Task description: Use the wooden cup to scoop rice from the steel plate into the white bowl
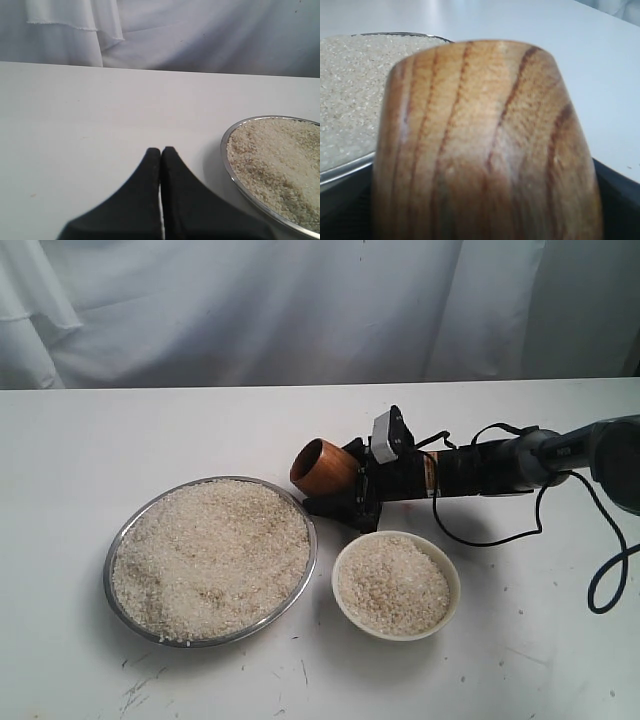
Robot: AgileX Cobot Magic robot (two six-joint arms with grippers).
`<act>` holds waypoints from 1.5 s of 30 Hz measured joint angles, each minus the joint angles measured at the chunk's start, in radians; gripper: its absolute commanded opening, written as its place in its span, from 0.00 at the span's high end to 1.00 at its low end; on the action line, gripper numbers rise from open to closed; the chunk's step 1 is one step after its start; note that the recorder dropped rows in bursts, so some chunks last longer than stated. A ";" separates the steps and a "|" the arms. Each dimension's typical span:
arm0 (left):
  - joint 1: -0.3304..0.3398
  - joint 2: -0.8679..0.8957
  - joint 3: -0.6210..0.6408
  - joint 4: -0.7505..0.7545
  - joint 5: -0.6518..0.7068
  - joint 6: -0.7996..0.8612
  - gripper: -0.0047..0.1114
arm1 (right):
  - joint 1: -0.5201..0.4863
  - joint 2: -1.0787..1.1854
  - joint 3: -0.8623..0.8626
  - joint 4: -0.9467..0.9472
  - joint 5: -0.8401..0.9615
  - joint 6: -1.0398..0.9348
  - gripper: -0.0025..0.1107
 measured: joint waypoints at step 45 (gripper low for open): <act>0.000 0.000 0.000 0.000 0.000 0.000 0.96 | -0.003 -0.003 0.000 0.012 0.034 0.152 0.37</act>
